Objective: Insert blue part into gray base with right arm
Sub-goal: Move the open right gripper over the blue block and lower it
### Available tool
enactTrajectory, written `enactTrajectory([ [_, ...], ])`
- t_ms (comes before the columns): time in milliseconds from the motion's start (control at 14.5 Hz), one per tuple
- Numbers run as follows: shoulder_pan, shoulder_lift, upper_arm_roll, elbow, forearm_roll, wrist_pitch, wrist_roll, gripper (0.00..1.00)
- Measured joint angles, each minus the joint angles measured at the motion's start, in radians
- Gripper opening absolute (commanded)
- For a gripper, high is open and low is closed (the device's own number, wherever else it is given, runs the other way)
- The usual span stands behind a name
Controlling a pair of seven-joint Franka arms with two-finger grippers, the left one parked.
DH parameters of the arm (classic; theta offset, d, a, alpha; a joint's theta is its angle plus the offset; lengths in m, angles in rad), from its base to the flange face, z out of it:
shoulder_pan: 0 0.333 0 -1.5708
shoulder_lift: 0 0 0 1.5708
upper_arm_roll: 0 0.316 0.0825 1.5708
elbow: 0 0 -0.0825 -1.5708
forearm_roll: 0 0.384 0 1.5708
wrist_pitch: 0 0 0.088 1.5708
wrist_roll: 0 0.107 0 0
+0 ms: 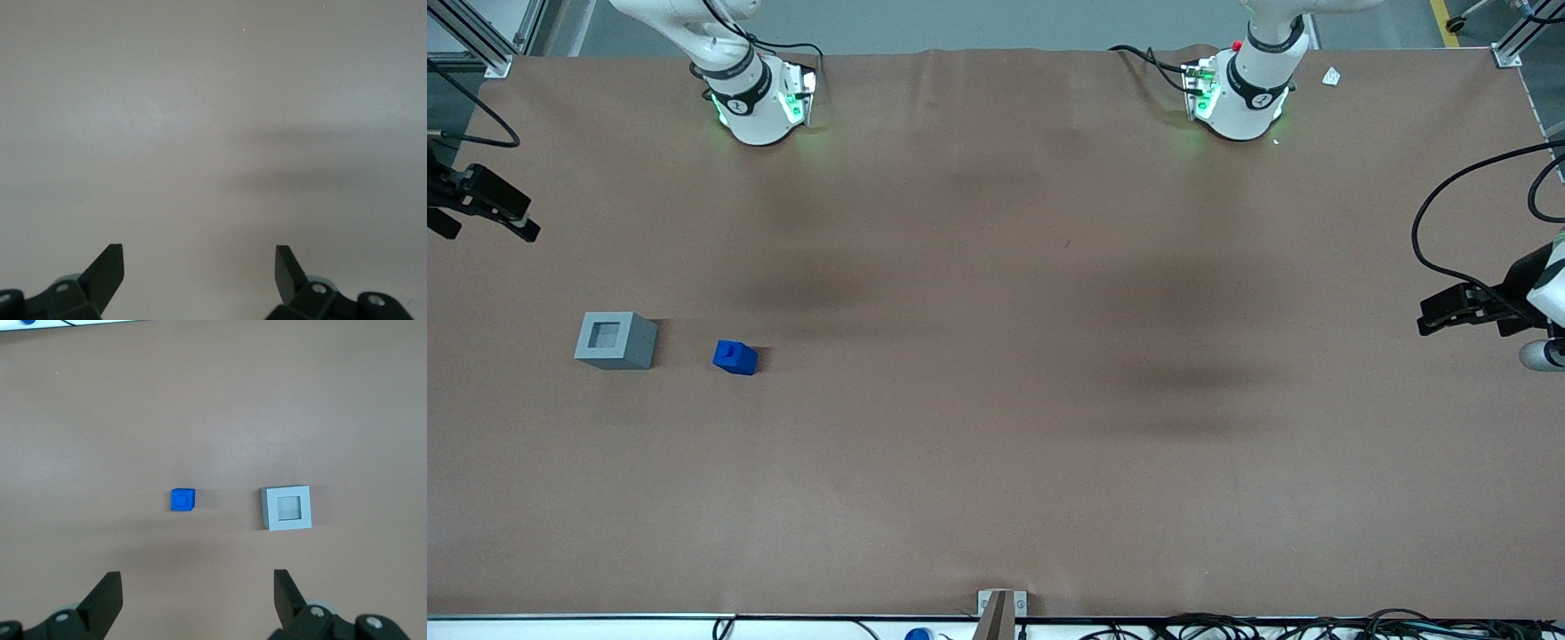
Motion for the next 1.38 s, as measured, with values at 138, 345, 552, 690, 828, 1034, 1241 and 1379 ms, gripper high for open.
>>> enactTrajectory([
  [138,0.0,0.0,0.0,0.0,0.0,-0.013,0.0,1.0],
  [345,0.0,0.001,0.001,0.0,0.0,-0.018,0.0,1.0],
  [552,0.0,0.001,0.004,0.0,0.0,-0.02,0.0,1.0],
  [690,0.0,0.001,0.006,0.0,0.0,-0.021,0.0,1.0],
  [828,0.002,0.003,0.008,0.0,0.0,-0.032,0.0,1.0],
  [1034,0.011,0.021,0.012,0.0,0.0,-0.075,0.016,1.0],
  [1241,0.013,0.038,0.012,-0.001,0.001,-0.075,0.05,1.0],
  [1379,0.013,0.057,0.012,-0.009,0.001,-0.061,0.064,1.0],
])
